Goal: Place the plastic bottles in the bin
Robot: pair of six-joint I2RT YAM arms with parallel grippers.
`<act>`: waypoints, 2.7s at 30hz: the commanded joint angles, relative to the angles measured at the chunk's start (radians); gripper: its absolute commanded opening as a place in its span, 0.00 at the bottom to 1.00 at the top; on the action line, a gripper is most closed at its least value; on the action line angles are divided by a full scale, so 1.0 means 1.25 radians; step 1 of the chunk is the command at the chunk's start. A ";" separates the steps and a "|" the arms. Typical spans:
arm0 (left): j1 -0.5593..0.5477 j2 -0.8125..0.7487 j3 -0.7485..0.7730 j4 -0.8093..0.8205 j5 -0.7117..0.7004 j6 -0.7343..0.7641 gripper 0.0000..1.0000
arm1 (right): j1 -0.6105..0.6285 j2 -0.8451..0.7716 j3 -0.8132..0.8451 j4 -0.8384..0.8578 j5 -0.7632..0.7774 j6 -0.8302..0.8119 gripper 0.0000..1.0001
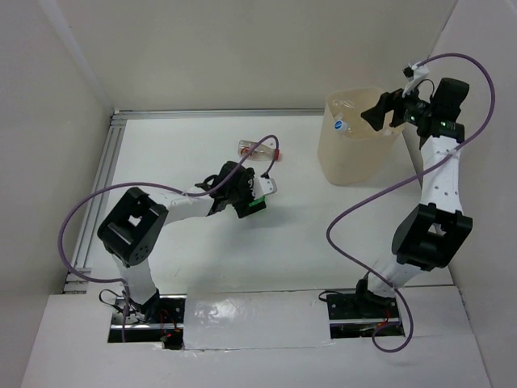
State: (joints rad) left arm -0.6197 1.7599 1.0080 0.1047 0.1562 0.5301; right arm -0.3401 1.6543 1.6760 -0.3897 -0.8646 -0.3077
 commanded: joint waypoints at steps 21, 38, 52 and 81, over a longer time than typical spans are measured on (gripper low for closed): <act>-0.055 -0.140 0.322 0.170 0.146 -0.338 0.00 | -0.119 -0.297 -0.279 -0.017 -0.229 -0.129 0.09; -0.071 0.577 1.221 0.628 -0.052 -0.964 0.18 | -0.127 -0.349 -0.352 -0.185 -0.213 -0.256 0.12; -0.086 0.646 1.204 0.711 -0.186 -1.163 0.27 | -0.127 -0.356 -0.385 -0.312 -0.272 -0.360 0.12; -0.126 0.683 1.183 0.556 -0.238 -1.063 0.80 | -0.127 -0.356 -0.423 -0.404 -0.311 -0.436 0.13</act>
State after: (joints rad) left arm -0.7742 2.6392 2.4866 0.7322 -0.1528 -0.8413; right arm -0.4919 1.2346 1.1526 -0.8627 -1.2213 -0.8360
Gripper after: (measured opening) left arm 0.779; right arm 0.128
